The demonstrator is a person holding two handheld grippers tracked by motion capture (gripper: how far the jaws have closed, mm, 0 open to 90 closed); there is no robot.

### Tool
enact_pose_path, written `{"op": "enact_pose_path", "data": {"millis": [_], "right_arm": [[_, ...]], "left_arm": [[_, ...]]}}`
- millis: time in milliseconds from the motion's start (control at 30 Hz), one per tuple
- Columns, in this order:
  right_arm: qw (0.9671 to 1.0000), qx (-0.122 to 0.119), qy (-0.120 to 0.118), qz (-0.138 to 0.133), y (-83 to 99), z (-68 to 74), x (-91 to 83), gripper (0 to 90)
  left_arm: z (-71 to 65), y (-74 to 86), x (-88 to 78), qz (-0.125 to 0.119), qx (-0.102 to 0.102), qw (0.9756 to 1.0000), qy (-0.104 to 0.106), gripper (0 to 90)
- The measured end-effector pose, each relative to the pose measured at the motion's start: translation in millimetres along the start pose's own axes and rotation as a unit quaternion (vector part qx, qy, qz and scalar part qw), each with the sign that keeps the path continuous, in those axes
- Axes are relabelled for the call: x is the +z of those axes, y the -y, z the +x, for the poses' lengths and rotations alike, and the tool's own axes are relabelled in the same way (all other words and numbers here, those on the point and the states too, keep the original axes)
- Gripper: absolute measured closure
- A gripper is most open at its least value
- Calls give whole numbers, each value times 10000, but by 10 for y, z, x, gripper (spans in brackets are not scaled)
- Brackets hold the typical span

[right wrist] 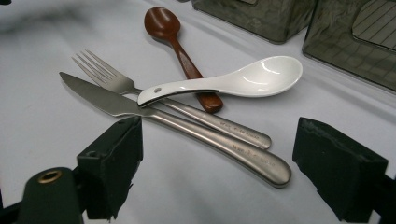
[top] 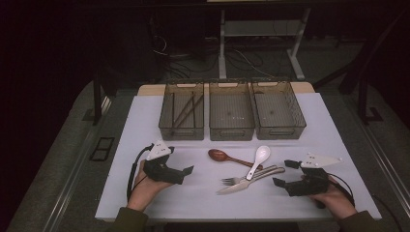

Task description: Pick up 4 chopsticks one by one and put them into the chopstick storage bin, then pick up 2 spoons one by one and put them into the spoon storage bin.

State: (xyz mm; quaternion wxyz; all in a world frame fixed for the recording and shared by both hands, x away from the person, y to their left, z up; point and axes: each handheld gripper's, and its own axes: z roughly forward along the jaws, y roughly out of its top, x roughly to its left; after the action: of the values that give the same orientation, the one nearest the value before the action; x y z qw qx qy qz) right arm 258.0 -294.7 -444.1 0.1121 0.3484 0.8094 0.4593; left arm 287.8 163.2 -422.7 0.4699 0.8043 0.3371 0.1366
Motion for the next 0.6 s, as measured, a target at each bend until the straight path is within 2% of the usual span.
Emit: {"op": "enact_pose_path", "data": {"millis": [300, 600], "right_arm": [[10000, 24, -11, 19, -2, -5, 8, 159], [10000, 74, -6, 44, -20, -20, 9, 159]], "left_arm": [[-94, 124, -49, 26, 14, 9999, 167, 0], [-87, 150, -45, 33, -37, 9999, 127, 0]]}}
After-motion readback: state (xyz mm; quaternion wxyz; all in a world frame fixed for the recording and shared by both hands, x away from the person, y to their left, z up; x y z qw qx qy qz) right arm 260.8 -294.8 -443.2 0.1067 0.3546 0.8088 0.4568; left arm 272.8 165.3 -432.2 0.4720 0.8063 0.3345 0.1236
